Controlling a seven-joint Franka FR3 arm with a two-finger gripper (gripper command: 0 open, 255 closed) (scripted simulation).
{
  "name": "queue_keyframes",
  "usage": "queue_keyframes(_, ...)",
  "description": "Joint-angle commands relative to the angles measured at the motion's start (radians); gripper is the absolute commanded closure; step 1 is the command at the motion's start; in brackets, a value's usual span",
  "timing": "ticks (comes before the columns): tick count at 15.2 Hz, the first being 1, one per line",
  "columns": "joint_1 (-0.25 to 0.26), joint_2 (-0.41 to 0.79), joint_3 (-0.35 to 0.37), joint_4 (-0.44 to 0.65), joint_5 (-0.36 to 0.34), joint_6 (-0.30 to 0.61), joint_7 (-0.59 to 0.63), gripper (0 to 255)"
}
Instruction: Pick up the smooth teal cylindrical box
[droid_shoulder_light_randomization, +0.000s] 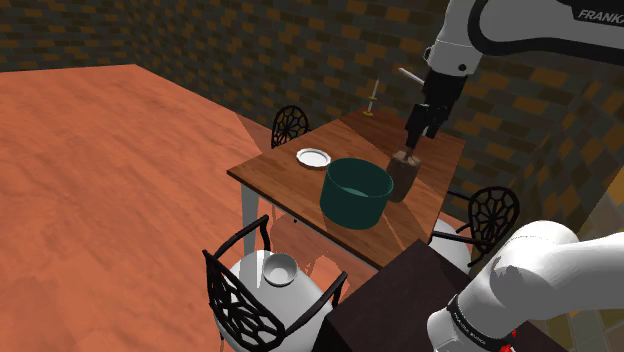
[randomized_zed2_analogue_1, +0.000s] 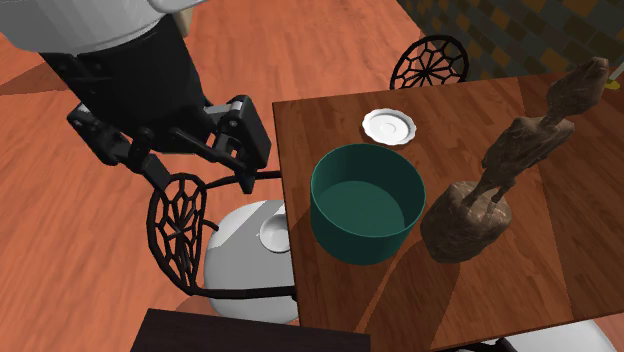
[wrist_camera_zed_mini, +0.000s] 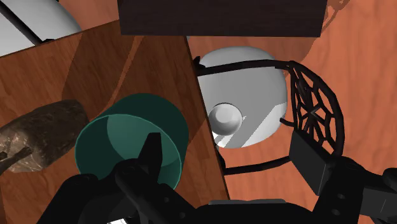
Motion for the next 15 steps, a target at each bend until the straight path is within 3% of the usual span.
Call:
queue_keyframes(1, 0.0, 0.0, 0.0, 0.0, 0.0, 0.0, 0.0, 0)
queue_keyframes(8, -0.016, 0.159, -0.029, -0.077, -0.014, 0.239, -0.014, 0)
queue_keyframes(15, -0.031, 0.374, -0.056, -0.084, -0.021, 0.464, -0.029, 0)
